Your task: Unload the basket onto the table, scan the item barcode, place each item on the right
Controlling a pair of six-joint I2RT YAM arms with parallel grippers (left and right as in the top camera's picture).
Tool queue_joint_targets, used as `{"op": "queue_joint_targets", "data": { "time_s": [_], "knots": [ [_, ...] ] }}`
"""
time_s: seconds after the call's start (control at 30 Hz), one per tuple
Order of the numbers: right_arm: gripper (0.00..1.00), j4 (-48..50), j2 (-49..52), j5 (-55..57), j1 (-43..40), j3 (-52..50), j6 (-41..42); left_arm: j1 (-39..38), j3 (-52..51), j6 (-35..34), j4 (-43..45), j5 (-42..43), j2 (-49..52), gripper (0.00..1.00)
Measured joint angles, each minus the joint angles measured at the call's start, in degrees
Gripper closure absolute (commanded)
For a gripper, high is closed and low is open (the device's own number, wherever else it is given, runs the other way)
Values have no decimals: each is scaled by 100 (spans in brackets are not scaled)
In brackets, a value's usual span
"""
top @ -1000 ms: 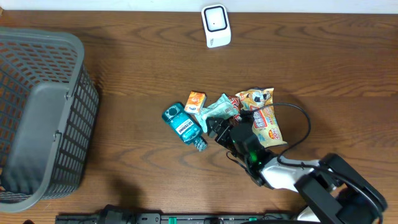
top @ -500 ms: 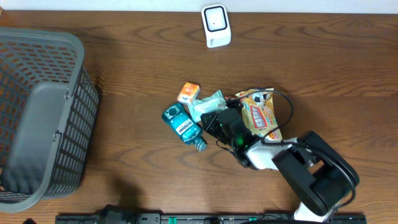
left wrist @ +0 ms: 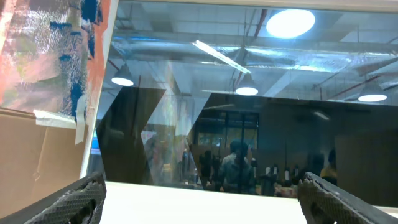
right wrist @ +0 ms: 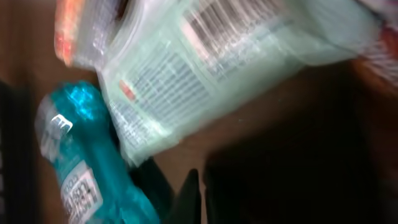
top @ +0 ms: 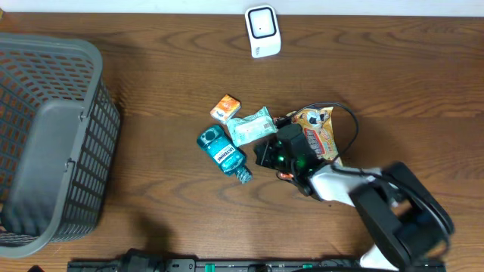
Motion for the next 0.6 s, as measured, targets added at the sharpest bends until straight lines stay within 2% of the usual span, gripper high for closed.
{"op": "queue_joint_targets", "data": {
  "time_s": [0.1,0.17,0.27,0.33,0.37,0.43,0.6],
  "knots": [
    [99,-946,-682,234,-4,-74,-380,0,-4,0,0,0,0,2],
    [97,-1224,-1115,323,-9,-90,-560,0,-4,-2,2,0,0,2],
    [87,-1449,-1718,420,-11,-42,-717,0,-4,0,-4,0,0,2],
    [75,-1685,-1969,466,-7,103,-809,0,-17,-2,0,0,0,2],
    [62,-1880,-2035,481,4,232,-868,0,-39,0,2,0,0,2],
    [46,-2433,-2061,527,44,540,-984,0,-125,0,11,0,0,2],
    [30,-4221,-2033,817,260,1497,-1381,0,-570,0,140,0,0,2]
  ]
}}
